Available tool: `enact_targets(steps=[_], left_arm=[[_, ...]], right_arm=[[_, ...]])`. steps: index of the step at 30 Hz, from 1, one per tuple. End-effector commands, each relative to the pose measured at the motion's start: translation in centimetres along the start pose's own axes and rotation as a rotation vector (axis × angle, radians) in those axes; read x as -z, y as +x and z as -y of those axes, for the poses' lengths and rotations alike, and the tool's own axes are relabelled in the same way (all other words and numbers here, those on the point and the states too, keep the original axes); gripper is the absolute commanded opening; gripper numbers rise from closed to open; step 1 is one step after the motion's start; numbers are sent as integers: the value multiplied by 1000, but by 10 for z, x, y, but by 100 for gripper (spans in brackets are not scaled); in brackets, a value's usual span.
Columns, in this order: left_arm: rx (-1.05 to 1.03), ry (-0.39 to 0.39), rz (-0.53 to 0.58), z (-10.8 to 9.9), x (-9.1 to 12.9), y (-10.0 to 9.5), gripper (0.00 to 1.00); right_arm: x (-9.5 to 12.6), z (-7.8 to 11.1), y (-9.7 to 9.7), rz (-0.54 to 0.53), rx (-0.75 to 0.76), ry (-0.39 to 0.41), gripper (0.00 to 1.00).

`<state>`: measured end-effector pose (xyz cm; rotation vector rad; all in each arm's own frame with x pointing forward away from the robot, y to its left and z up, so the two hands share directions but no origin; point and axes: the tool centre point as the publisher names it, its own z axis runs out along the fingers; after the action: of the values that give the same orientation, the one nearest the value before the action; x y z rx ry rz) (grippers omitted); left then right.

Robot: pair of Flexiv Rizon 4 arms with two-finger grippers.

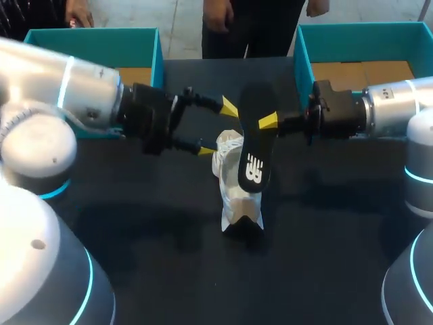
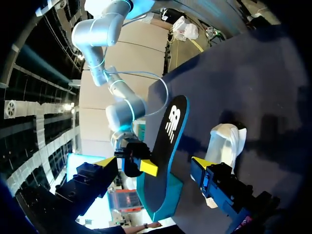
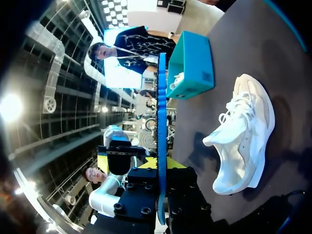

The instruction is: Take the shoe out of the shoebox, open the shoe tongue, remove and reinsert the insole, then place the shoe into the shoebox

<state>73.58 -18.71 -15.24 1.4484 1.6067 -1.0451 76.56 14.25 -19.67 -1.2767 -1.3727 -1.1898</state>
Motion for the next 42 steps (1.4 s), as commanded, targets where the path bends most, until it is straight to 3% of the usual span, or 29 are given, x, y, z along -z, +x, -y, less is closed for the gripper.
enact_targets(steps=[1,13,16,18,34,36,42], left_arm=[[-5,46,-290,-6,14,-11,100],[-65,110,-554,-15,22,-28,100],[-69,94,-613,-17,23,-32,100],[-83,40,-590,-21,23,-35,100],[-83,40,-590,-21,23,-35,100],[-111,-3,-674,-22,20,-33,100],[-97,-102,-754,-36,19,-42,100]], right_arm=[[-5,-2,-8,-4,-4,5,0],[-15,-4,-15,22,-10,41,0],[-16,-4,-17,25,-10,46,0],[-17,-5,-18,25,-10,47,0],[-22,-13,-24,25,-5,63,0],[-23,-12,-25,24,-8,65,0],[-25,-8,-27,25,-17,64,0]])
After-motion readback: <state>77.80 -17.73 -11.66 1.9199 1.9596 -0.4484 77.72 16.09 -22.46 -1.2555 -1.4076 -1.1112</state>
